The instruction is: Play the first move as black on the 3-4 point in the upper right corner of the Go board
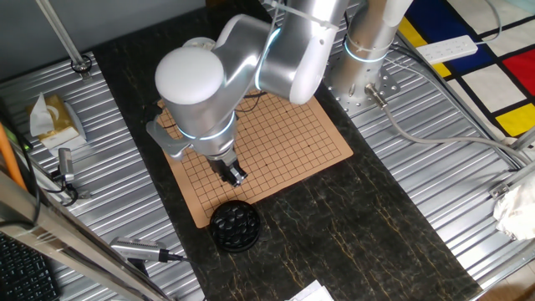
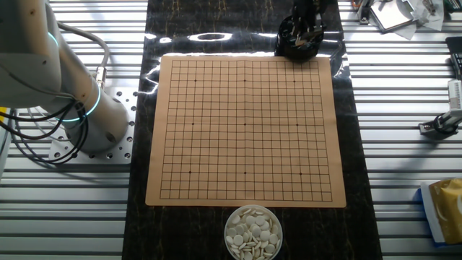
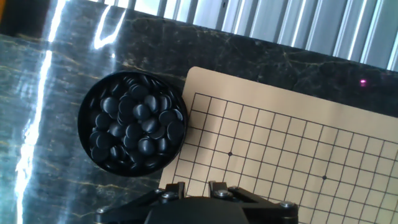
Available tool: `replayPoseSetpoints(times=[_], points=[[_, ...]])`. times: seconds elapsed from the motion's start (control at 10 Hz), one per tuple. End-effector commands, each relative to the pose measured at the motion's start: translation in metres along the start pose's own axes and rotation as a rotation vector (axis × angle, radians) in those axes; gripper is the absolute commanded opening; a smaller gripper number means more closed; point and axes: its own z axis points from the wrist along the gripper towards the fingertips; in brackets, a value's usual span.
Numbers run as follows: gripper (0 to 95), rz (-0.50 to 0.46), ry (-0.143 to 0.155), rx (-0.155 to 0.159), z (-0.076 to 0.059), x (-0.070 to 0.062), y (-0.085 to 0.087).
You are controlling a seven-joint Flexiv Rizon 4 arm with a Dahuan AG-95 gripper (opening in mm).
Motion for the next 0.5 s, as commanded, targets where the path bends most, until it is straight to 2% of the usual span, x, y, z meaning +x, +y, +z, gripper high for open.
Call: replayPoseSetpoints(times=[0.1, 0.4, 0.5], points=[[19.0, 0.0, 0.0, 0.0, -0.0003, 0.0001, 0.0], [19.0, 0.0, 0.0, 0.0, -0.0003, 0.0001, 0.0], [19.0, 0.038, 0.012, 0.077, -0.0003, 0.0001, 0.0]])
